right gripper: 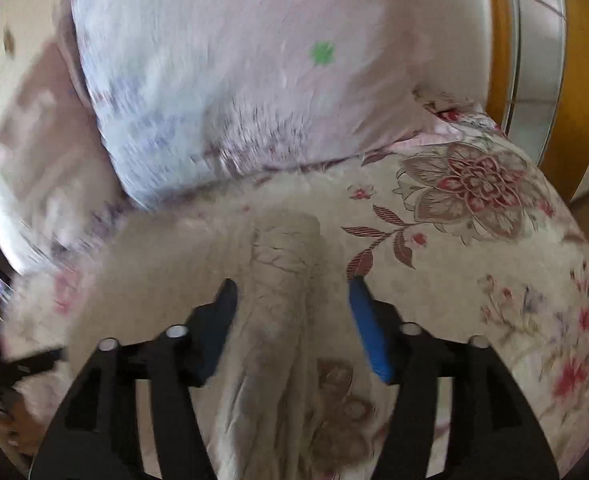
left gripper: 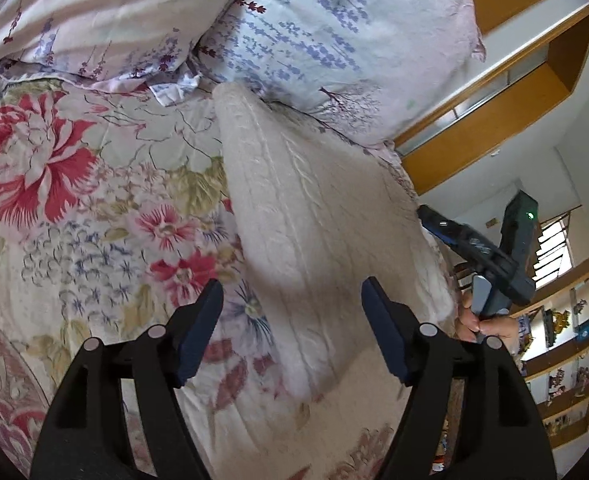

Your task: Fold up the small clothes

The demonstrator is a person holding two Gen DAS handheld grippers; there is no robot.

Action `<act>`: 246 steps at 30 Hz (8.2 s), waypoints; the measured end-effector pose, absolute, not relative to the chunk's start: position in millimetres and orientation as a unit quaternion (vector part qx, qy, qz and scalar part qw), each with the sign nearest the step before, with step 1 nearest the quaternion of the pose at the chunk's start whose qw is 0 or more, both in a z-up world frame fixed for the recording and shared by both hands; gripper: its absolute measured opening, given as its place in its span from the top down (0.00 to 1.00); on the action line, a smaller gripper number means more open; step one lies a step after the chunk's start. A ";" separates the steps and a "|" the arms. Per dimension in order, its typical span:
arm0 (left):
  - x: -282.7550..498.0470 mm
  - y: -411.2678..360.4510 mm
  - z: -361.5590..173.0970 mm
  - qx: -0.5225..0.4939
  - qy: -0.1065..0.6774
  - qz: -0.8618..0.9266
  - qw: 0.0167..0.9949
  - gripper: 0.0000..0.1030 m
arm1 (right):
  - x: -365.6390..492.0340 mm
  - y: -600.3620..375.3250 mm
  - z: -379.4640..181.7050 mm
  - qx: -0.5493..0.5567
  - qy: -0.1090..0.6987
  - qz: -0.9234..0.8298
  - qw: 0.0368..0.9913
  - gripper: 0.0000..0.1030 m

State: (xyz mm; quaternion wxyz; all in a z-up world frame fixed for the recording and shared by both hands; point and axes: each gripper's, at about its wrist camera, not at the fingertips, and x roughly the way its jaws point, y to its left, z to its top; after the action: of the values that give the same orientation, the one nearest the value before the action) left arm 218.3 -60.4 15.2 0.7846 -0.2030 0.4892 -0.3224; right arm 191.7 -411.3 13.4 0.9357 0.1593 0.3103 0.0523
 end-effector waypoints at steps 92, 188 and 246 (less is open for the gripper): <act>217.6 -99.2 19.3 -0.101 0.493 -0.259 0.824 0.31 | 128.9 -409.4 -4.6 0.182 0.339 0.037 0.922 0.32; 241.7 72.4 10.1 -0.214 0.502 -0.206 0.812 0.38 | 239.8 -283.0 12.8 0.152 0.348 0.130 0.916 0.64; 102.8 14.6 6.0 -0.002 0.454 -0.057 0.889 0.02 | 92.2 -207.8 -39.3 0.005 0.317 0.061 0.946 0.01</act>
State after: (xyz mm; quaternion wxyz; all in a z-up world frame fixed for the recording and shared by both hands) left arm 102.8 14.6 6.0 0.8893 -0.0022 0.4539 -0.0566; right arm 92.2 -207.8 -39.4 0.9464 0.0051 0.3171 0.0611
